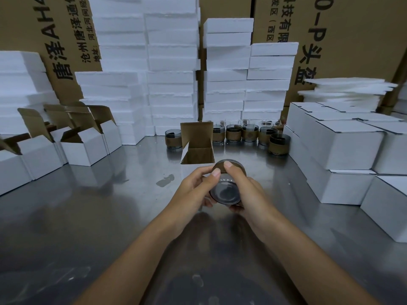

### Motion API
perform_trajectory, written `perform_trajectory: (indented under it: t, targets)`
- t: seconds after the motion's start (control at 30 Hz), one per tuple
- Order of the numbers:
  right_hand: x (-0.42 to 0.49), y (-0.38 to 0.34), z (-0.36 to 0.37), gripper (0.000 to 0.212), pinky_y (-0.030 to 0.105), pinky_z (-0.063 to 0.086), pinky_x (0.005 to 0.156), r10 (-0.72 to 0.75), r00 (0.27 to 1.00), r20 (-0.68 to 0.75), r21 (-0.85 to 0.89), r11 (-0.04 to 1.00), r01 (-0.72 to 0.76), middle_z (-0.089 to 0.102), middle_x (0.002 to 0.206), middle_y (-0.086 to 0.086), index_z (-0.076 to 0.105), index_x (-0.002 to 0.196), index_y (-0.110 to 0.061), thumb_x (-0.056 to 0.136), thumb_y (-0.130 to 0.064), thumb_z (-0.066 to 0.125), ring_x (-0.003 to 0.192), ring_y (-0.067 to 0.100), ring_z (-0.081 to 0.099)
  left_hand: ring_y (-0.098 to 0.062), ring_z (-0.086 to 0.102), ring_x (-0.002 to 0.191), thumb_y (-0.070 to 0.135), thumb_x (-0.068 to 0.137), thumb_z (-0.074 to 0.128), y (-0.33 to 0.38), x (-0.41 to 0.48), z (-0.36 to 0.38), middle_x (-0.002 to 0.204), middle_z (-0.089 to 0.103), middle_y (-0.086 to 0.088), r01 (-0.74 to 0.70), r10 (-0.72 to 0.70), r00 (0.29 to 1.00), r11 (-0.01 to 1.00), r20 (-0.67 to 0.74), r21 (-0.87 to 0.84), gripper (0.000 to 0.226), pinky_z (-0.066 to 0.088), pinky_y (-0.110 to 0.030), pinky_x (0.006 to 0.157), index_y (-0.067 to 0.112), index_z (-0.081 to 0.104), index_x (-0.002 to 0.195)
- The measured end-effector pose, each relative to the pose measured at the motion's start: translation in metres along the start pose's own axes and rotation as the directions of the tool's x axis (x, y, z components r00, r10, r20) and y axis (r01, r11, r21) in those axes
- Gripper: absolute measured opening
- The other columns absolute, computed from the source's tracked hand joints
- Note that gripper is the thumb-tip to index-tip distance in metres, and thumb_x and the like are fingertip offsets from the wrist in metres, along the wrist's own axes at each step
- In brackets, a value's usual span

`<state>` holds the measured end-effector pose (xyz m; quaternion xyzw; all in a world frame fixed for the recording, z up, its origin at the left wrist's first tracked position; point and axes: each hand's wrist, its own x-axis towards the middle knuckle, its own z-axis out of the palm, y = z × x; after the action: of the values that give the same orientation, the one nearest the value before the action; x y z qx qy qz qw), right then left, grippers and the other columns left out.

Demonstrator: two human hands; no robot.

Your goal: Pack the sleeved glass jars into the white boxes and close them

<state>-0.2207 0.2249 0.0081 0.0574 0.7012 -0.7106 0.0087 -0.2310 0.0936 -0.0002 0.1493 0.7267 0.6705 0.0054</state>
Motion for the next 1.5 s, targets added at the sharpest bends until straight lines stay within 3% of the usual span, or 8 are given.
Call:
perform_trajectory:
  t: [0.3, 0.43, 0.6, 0.8, 0.93, 1.07, 1.33, 1.5]
  targets:
    - [0.000, 0.000, 0.000, 0.081, 0.026, 0.045, 0.062, -0.030, 0.999, -0.014, 0.000, 1.000, 0.030, 0.067, 0.097, -0.002, 0.057, 0.101, -0.026, 0.041, -0.081, 0.058, 0.086, 0.011, 0.064, -0.010, 0.066, 0.092, 0.075, 0.061, 0.057, 0.001, -0.001, 0.000, 0.099, 0.069, 0.007, -0.026, 0.025, 1.000, 1.000, -0.006, -0.009, 0.061, 0.051, -0.022, 0.069, 0.039, 0.060, 0.110]
    - [-0.003, 0.000, 0.001, 0.082, 0.017, 0.045, 0.060, -0.150, 0.987, -0.061, -0.002, 0.989, 0.150, 0.065, 0.093, -0.008, 0.053, 0.098, -0.028, 0.037, -0.083, 0.061, 0.079, 0.001, 0.064, -0.013, 0.065, 0.098, 0.069, 0.060, 0.055, 0.000, 0.000, -0.001, 0.108, 0.066, 0.003, -0.053, 0.052, 0.997, 0.999, -0.061, -0.009, 0.067, 0.055, -0.031, 0.084, 0.038, 0.056, 0.119]
    - [0.000, 0.005, 0.000, 0.066, 0.002, 0.042, 0.057, -0.354, 0.924, -0.142, -0.015, 0.934, 0.356, 0.058, 0.099, -0.012, 0.046, 0.110, -0.030, 0.058, -0.050, 0.079, 0.077, -0.016, 0.057, -0.016, 0.063, 0.096, 0.048, 0.079, 0.054, 0.002, 0.002, -0.004, 0.101, 0.064, 0.001, -0.100, 0.117, 0.970, 0.991, -0.211, 0.092, 0.036, 0.054, -0.039, 0.088, 0.034, 0.058, 0.111]
    - [-0.004, 0.007, 0.001, 0.060, 0.000, 0.042, 0.066, -0.524, 0.842, -0.128, -0.127, 0.851, 0.510, 0.045, 0.101, -0.033, 0.042, 0.101, -0.050, 0.062, -0.032, 0.084, 0.093, -0.021, 0.050, -0.006, 0.051, 0.082, 0.033, 0.093, 0.051, -0.007, 0.007, -0.011, 0.099, 0.044, 0.006, -0.112, 0.356, 0.864, 0.826, -0.357, 0.552, 0.033, 0.040, -0.002, 0.061, 0.035, 0.050, 0.125]
    - [-0.005, 0.007, 0.002, 0.071, 0.018, 0.044, 0.092, -0.591, 0.798, -0.118, -0.176, 0.803, 0.569, 0.049, 0.117, -0.027, 0.041, 0.114, -0.050, 0.062, -0.032, 0.085, 0.113, 0.002, 0.051, -0.009, 0.049, 0.084, 0.039, 0.093, 0.049, -0.016, 0.010, -0.018, 0.108, 0.034, 0.005, 0.013, 0.327, 0.877, 0.717, -0.353, 0.697, 0.044, 0.040, -0.013, 0.071, 0.035, 0.040, 0.136]
    - [-0.008, 0.005, 0.003, 0.071, 0.024, 0.044, 0.101, -0.649, 0.755, -0.099, -0.211, 0.755, 0.621, 0.052, 0.119, -0.025, 0.044, 0.119, -0.047, 0.063, -0.034, 0.084, 0.115, -0.002, 0.050, -0.010, 0.047, 0.089, 0.038, 0.092, 0.050, -0.018, 0.012, -0.021, 0.106, 0.037, 0.004, 0.023, 0.339, 0.873, 0.687, -0.349, 0.726, 0.030, 0.038, -0.013, 0.066, 0.031, 0.052, 0.122]
    - [-0.015, -0.002, 0.003, 0.069, -0.006, 0.027, 0.086, -0.706, 0.699, -0.110, -0.207, 0.705, 0.679, 0.050, 0.114, -0.040, 0.044, 0.120, -0.050, 0.062, -0.044, 0.080, 0.114, -0.020, 0.041, -0.012, 0.050, 0.079, 0.031, 0.091, 0.054, -0.006, 0.001, -0.009, 0.088, 0.049, 0.004, -0.204, 0.474, 0.870, 0.594, -0.134, 0.778, 0.016, 0.043, -0.022, 0.060, 0.020, 0.061, 0.101]
    - [-0.017, -0.005, 0.001, 0.063, -0.008, 0.026, 0.082, -0.721, 0.683, -0.115, -0.192, 0.691, 0.697, 0.048, 0.113, -0.036, 0.043, 0.117, -0.049, 0.068, -0.035, 0.080, 0.108, -0.027, 0.038, -0.005, 0.047, 0.078, 0.030, 0.089, 0.058, 0.000, -0.006, 0.001, 0.091, 0.054, 0.009, -0.321, 0.521, 0.853, 0.554, -0.019, 0.768, 0.022, 0.033, -0.008, 0.064, 0.016, 0.064, 0.105]
